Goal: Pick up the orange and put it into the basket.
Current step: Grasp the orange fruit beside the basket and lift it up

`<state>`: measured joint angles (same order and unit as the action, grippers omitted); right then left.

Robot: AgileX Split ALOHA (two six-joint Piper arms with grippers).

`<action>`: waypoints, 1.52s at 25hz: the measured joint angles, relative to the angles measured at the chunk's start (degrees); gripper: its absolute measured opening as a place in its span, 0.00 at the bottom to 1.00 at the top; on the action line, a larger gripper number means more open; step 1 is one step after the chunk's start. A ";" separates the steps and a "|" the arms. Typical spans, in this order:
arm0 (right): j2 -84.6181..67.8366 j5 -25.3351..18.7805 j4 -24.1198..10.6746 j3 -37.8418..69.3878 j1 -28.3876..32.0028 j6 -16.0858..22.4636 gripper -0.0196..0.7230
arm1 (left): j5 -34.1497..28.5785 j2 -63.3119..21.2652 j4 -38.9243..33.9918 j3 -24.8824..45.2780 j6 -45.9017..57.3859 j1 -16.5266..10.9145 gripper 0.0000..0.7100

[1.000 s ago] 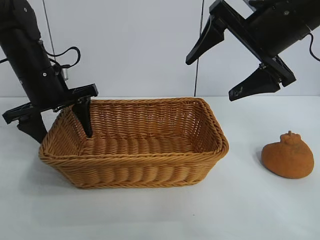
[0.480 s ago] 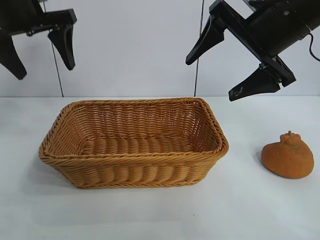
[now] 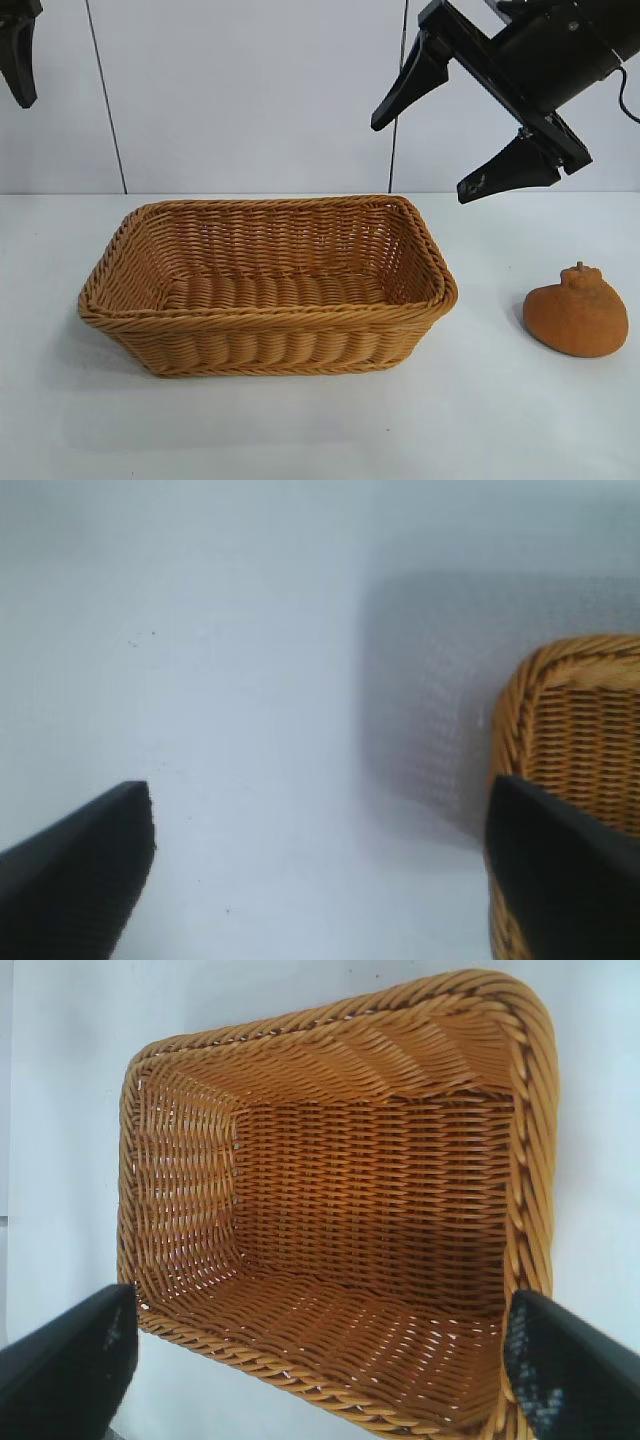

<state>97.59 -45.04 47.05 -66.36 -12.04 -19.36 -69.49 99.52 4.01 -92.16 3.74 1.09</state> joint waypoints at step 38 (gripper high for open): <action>-3.04 -3.10 -7.12 -1.70 0.00 1.91 0.95 | 8.39 -97.19 0.32 63.39 -5.40 0.00 0.90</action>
<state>94.54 -48.14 39.93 -68.06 -12.04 -17.45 -61.10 2.34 4.33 -28.77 -1.66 1.09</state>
